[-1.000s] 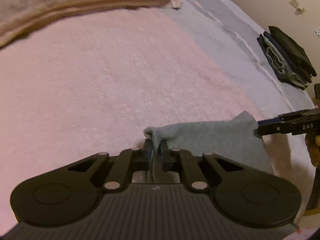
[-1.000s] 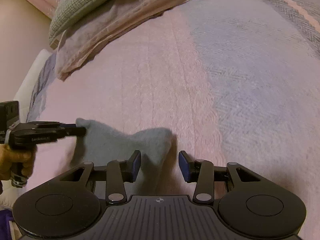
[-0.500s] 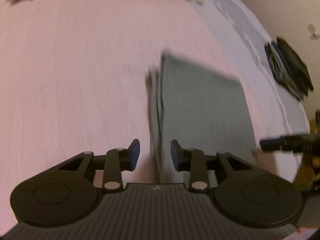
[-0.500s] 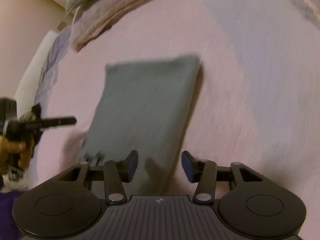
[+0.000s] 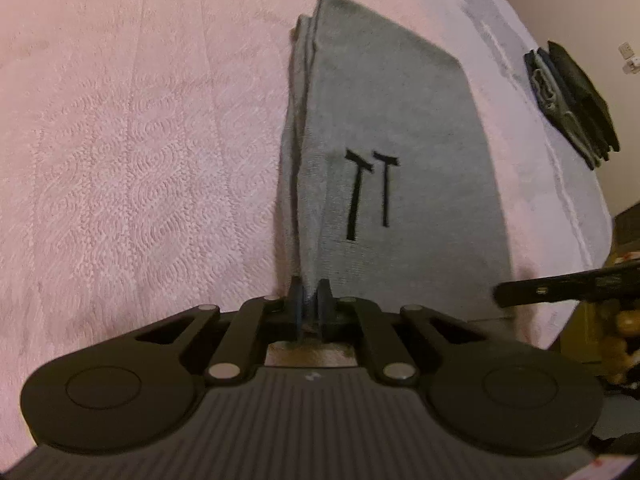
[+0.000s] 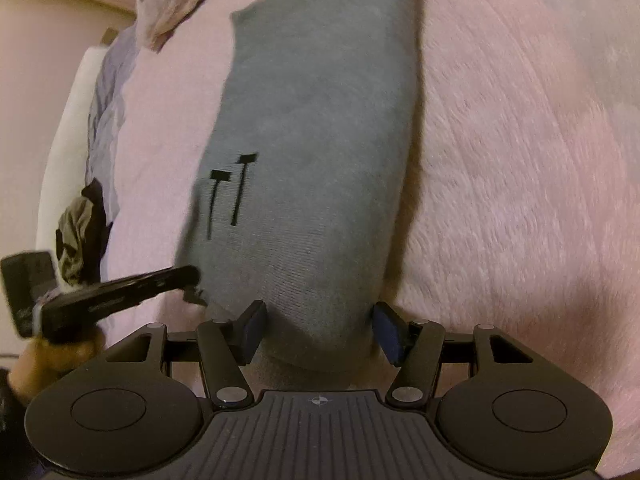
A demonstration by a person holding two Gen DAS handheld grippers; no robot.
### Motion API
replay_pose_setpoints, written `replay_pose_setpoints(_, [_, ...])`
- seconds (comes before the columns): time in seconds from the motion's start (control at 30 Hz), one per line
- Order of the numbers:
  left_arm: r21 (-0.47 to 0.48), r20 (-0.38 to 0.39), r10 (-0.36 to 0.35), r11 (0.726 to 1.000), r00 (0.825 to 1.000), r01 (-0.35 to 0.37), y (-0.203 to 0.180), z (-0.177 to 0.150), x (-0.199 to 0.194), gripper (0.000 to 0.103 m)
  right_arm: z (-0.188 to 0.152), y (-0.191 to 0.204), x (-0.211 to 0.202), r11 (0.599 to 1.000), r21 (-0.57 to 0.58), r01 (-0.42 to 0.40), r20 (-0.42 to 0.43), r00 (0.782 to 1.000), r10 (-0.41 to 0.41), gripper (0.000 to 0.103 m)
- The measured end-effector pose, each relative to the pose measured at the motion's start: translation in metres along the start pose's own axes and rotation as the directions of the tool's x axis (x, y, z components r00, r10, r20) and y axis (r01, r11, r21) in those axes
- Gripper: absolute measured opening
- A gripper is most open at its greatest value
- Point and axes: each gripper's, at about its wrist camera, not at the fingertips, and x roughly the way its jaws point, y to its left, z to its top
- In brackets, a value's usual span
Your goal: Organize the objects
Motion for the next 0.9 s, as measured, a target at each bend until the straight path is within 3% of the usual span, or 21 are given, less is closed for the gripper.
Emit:
replay_pose_setpoints(0.03, [-0.006,0.006,-0.004,1.000,1.000,0.004,-0.001,-0.002,-0.004,0.003,0.000,-0.002,-0.003,1.000,-0.005,-0.006,-0.005,1.000,0.006,0.045])
replay_pose_setpoints(0.1, [-0.001,0.010,-0.014,1.000,1.000,0.014,-0.002,-0.005,-0.006,0.003,0.002,-0.004,-0.005,0.997,-0.066,0.032,-0.002,0.999,-0.032,0.040])
replay_pose_setpoints(0.2, [-0.033,-0.013,-0.020,0.999,1.000,0.019,0.009,-0.008,0.012,0.003,0.006,-0.012,0.005,0.996,-0.068,0.051,-0.014,0.999,-0.052,0.039])
replay_pose_setpoints(0.33, [-0.030,0.022,-0.020,0.999,1.000,0.020,0.004,-0.011,0.001,0.003,0.000,0.004,0.002,0.983,-0.161,0.089,0.017,0.996,-0.087,0.033])
replay_pose_setpoints(0.47, [-0.031,-0.023,-0.033,0.999,0.999,0.033,0.014,-0.012,0.021,0.003,0.003,-0.007,0.011,0.987,-0.135,0.086,0.004,0.996,-0.086,0.033])
replay_pose_setpoints(0.57, [-0.009,-0.055,-0.031,0.999,0.998,0.031,0.014,-0.006,0.025,0.004,0.008,-0.003,0.009,0.987,-0.137,0.089,-0.008,0.996,-0.091,0.035])
replay_pose_setpoints(0.67, [0.009,-0.092,-0.021,1.000,0.996,0.021,0.013,0.001,0.014,0.007,0.013,0.008,-0.008,0.976,-0.183,0.120,0.002,0.993,-0.122,0.044])
replay_pose_setpoints(0.77, [0.027,-0.092,0.009,1.000,0.996,-0.007,0.017,0.015,-0.002,0.014,0.037,0.016,-0.034,0.961,-0.230,0.153,0.095,0.986,-0.135,0.050])
replay_pose_setpoints(0.9, [0.036,-0.010,0.024,0.999,1.000,-0.024,0.022,0.064,-0.010,0.021,0.096,0.013,-0.054,0.958,-0.220,0.183,0.243,0.961,-0.128,0.059])
